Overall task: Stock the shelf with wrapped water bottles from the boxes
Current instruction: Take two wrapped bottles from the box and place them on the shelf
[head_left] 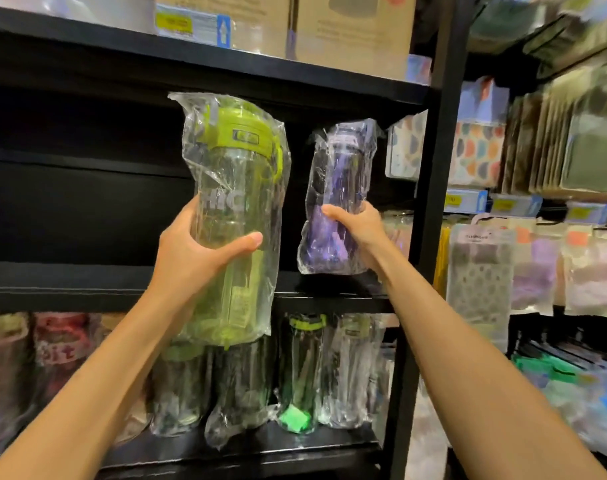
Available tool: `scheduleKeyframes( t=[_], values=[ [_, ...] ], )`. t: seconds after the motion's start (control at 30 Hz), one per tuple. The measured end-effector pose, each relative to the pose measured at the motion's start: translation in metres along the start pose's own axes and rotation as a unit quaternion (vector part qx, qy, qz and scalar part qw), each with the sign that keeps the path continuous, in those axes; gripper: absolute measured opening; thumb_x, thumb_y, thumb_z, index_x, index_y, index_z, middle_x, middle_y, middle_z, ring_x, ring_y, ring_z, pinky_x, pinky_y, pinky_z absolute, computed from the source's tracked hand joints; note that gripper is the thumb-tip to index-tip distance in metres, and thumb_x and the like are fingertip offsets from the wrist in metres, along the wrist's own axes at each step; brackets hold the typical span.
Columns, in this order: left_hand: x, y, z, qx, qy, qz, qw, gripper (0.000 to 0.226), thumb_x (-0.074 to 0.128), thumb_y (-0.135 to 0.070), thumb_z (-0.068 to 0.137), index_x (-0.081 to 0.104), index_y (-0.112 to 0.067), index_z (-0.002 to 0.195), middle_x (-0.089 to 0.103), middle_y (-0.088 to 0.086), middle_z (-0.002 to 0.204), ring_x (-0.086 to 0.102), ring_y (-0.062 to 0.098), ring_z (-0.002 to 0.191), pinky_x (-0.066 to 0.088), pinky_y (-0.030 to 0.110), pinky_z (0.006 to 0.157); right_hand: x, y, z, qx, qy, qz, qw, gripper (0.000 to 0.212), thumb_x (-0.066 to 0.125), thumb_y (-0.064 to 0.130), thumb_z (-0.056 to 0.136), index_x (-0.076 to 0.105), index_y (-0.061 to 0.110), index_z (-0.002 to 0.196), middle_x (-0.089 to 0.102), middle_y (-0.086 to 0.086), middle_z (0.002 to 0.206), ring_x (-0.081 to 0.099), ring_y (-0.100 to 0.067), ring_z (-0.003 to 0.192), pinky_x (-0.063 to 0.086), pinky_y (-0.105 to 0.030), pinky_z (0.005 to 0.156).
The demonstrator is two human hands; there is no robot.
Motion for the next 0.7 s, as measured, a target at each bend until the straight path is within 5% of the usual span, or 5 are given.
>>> scheduleKeyframes(
  t=[0.17, 0.27, 0.43, 0.57, 0.7],
  values=[
    [0.008, 0.003, 0.014, 0.0, -0.01, -0.029, 1.0, 0.11, 0.081, -0.066, 0.042, 0.042, -0.029, 0.138, 0.056, -0.009, 0.13, 0.054, 0.013, 0.119, 0.043, 0.041, 0.102, 0.001, -0.041, 0.05, 0.0, -0.019, -0.036, 0.999, 0.106, 0.091, 0.039, 0.047, 0.039, 0.01, 0.134, 0.057, -0.007, 0.125, 0.062, -0.02, 0.106, 0.052, -0.036, 0.092],
    [0.008, 0.01, 0.014, 0.0, -0.016, -0.043, 0.999, 0.092, 0.084, -0.054, 0.052, 0.047, -0.031, 0.133, 0.061, -0.011, 0.122, 0.058, 0.008, 0.112, 0.045, 0.038, 0.099, -0.001, -0.059, 0.064, 0.017, -0.033, -0.06, 0.997, 0.105, 0.088, 0.027, 0.062, 0.023, 0.012, 0.143, 0.042, -0.004, 0.137, 0.048, -0.022, 0.122, 0.037, -0.037, 0.108],
    [0.001, 0.03, 0.02, -0.028, -0.035, -0.042, 0.998, 0.096, 0.084, -0.058, 0.048, 0.046, -0.033, 0.133, 0.06, -0.012, 0.124, 0.056, 0.01, 0.115, 0.044, 0.041, 0.1, -0.008, -0.088, 0.086, 0.023, -0.071, -0.107, 0.991, 0.092, 0.084, 0.015, 0.069, 0.025, 0.009, 0.139, 0.043, -0.008, 0.127, 0.047, -0.021, 0.117, 0.036, -0.032, 0.105],
    [-0.001, 0.034, 0.028, -0.026, -0.038, -0.047, 0.998, 0.094, 0.084, -0.056, 0.047, 0.049, -0.033, 0.131, 0.063, -0.013, 0.119, 0.06, 0.009, 0.11, 0.046, 0.038, 0.098, -0.003, -0.104, 0.099, 0.037, -0.073, -0.047, 0.995, 0.112, 0.091, 0.03, 0.051, 0.023, 0.013, 0.139, 0.041, -0.01, 0.138, 0.046, -0.023, 0.122, 0.036, -0.038, 0.108],
    [0.001, 0.035, 0.033, -0.024, -0.044, -0.041, 0.998, 0.1, 0.083, -0.06, 0.044, 0.047, -0.031, 0.133, 0.061, -0.012, 0.122, 0.059, 0.009, 0.112, 0.045, 0.038, 0.098, 0.0, -0.105, 0.1, 0.025, -0.058, -0.081, 0.995, 0.097, 0.086, 0.027, 0.064, 0.027, 0.014, 0.141, 0.048, -0.003, 0.126, 0.051, -0.022, 0.115, 0.041, -0.028, 0.088]
  ],
)
Point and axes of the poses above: each hand's wrist, its own z-axis towards the middle knuckle, its own x-axis out of the palm, y = z × x, the point moved 9 cm from there along z, towards the middle knuckle
